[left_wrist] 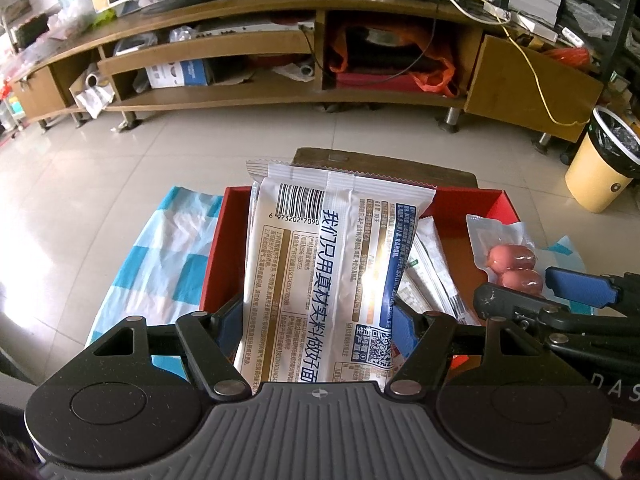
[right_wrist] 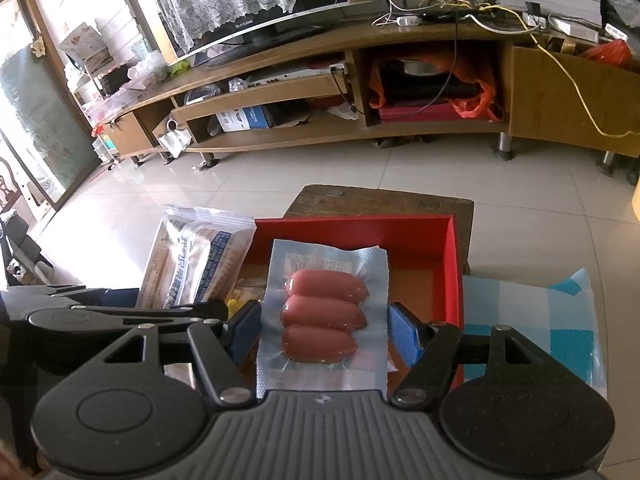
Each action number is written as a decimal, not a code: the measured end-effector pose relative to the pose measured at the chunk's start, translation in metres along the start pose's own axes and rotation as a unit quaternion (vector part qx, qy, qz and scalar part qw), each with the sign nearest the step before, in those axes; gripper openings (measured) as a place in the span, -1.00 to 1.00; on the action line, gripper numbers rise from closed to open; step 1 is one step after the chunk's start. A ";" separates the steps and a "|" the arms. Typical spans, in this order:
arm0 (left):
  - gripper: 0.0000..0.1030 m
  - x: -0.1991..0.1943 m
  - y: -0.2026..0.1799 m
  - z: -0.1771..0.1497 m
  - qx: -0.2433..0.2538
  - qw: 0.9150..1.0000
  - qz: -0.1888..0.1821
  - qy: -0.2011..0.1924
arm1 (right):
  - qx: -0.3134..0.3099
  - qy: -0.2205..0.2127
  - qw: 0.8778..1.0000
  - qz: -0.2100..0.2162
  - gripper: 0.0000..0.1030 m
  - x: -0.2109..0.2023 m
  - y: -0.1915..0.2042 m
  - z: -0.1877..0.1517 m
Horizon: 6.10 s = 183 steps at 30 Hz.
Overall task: Organize snacks
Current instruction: 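Lower the bread packet and sausage pack into the red box, then open both tools to release the bread packet and sausage pack, then withdraw both tools toward the Kaprons wafer and brown bread bag on the cloth, then lower the left tool over the Kaprons wafer while the right tool lowers over the brown bread bag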
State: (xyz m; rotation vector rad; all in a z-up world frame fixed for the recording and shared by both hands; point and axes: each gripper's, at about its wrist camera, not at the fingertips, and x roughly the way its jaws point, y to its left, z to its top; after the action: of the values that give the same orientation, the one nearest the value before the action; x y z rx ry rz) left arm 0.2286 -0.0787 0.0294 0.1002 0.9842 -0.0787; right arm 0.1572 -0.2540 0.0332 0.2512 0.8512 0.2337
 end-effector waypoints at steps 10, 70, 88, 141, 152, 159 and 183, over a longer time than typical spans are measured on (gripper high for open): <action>0.47 0.018 -0.003 0.005 -0.001 1.000 0.008 0.012 | 0.007 0.014 1.000 -0.003 0.30 0.019 -0.006 0.004; 0.76 0.075 0.004 0.007 0.005 0.998 0.056 0.040 | -0.030 0.058 0.996 -0.052 0.33 0.085 -0.011 0.004; 0.91 0.032 0.016 -0.002 -0.031 0.999 0.040 0.017 | -0.045 0.053 0.996 -0.059 0.41 0.044 -0.003 -0.004; 0.94 0.041 -0.015 -0.107 0.009 0.991 0.000 0.131 | -0.019 0.085 0.995 -0.040 0.44 -0.026 -0.007 -0.072; 0.70 0.013 -0.003 -0.131 0.023 0.991 -0.005 0.135 | -0.029 0.119 0.992 -0.009 0.44 -0.014 0.008 -0.083; 0.69 -0.005 0.009 -0.151 0.021 0.989 -0.018 0.144 | -0.037 0.156 0.987 -0.016 0.44 0.009 0.014 -0.097; 0.96 -0.004 0.021 -0.115 0.025 0.994 -0.009 0.103 | -0.118 0.157 0.980 -0.039 0.05 -0.023 0.049 -0.158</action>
State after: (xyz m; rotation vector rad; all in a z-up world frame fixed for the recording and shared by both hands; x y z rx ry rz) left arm 0.1332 -0.0444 -0.0292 0.1470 1.1891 -0.1115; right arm 0.0162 -0.1949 -0.0353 -0.0439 1.1331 0.3030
